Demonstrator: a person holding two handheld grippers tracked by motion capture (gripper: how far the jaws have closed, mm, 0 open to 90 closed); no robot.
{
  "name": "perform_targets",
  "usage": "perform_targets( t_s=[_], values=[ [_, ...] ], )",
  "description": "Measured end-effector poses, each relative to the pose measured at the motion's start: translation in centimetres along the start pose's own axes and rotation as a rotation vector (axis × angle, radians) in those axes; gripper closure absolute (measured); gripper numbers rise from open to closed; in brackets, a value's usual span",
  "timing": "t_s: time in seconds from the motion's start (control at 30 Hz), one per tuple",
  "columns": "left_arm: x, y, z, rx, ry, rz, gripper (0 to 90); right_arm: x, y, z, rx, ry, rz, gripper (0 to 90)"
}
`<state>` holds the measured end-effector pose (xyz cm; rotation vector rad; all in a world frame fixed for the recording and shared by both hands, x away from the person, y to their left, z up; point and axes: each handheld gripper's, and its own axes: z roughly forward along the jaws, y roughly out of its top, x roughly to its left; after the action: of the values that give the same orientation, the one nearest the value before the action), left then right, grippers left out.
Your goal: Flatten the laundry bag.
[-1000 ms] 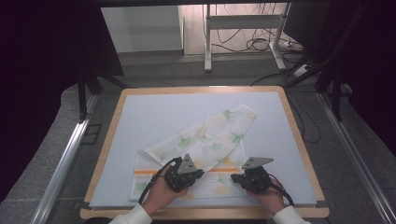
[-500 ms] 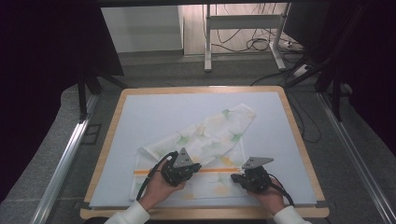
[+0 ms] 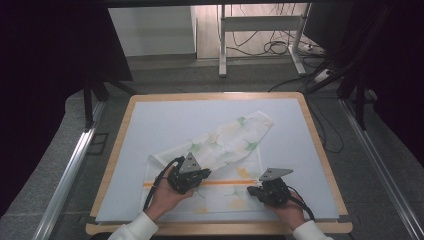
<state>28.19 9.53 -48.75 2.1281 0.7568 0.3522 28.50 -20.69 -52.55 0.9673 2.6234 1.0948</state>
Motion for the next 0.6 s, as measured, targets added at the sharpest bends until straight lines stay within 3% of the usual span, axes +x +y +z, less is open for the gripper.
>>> perform_targets(
  t_s=[0.6],
  values=[
    [1.5, -0.4, -0.2, -0.014, 0.044, -0.039, 89.2, 0.0, 0.0, 0.0, 0.000, 0.000, -0.004, 89.3]
  ],
)
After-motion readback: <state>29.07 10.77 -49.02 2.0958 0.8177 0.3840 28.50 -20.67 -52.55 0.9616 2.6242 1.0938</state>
